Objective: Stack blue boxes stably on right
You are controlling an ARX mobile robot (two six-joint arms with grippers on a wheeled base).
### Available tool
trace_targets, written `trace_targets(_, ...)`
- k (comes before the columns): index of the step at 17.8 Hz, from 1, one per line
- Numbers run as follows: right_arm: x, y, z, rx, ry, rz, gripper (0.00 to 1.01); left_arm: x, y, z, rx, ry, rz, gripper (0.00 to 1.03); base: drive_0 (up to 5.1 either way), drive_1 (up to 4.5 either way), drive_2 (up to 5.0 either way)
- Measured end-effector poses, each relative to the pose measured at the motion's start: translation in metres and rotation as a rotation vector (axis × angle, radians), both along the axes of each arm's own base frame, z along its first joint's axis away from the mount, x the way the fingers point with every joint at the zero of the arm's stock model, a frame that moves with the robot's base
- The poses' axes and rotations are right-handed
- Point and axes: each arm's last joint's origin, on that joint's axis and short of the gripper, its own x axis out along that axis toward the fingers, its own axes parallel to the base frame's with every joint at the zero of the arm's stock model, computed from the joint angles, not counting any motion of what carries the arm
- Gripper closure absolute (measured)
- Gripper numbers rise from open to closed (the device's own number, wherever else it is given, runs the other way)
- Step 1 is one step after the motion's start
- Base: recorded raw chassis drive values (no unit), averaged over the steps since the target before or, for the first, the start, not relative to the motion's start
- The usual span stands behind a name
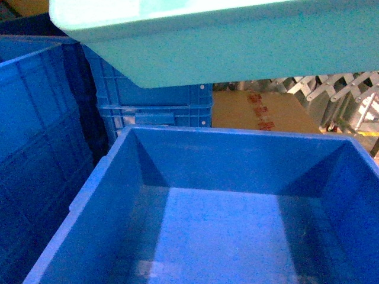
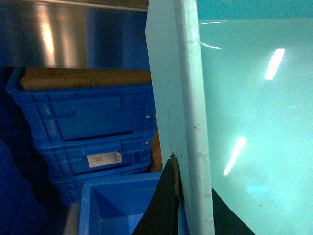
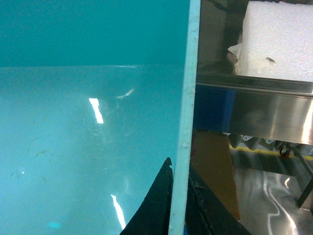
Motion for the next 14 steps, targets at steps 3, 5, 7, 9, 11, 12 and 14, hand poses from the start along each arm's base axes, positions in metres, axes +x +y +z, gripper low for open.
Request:
trace_targets(3,0.000,0.000,0.000,0.000,0.000,0.000,0.94,0.000,0.000,0.000,0.001,0.002,0.001,1.01,0.0,0.00,0.0)
trace_targets(5,0.000,0.000,0.000,0.000,0.001,0.000,0.94,0.000,0.000,0.000,0.001,0.001,0.001,1.01,0.0,0.00,0.0)
trace_targets(7,-0.003,0.000,-0.004,-0.001,0.054,-0.001,0.94,-0.001,0.000,-0.003,0.010,0.032,0.001,1.01,0.0,0.00,0.0)
trace_targets(9,-0.015,-0.006,-0.030,0.032,0.245,-0.008,0.94,-0.005,-0.001,-0.020,0.032,0.170,-0.008,1.01,0.0,0.00,0.0)
trace_targets(11,-0.018,-0.008,-0.052,0.051,0.381,-0.019,0.94,0.001,-0.010,-0.043,0.074,0.288,-0.016,1.01,0.0,0.00,0.0)
trace_targets(12,-0.016,-0.008,-0.061,0.050,0.412,-0.019,0.94,0.005,-0.012,-0.052,0.088,0.318,-0.016,1.01,0.0,0.00,0.0)
trace_targets(14,-0.002,-0.008,-0.090,0.047,0.505,-0.025,0.94,0.020,-0.019,-0.075,0.135,0.394,-0.018,1.01,0.0,0.00,0.0)
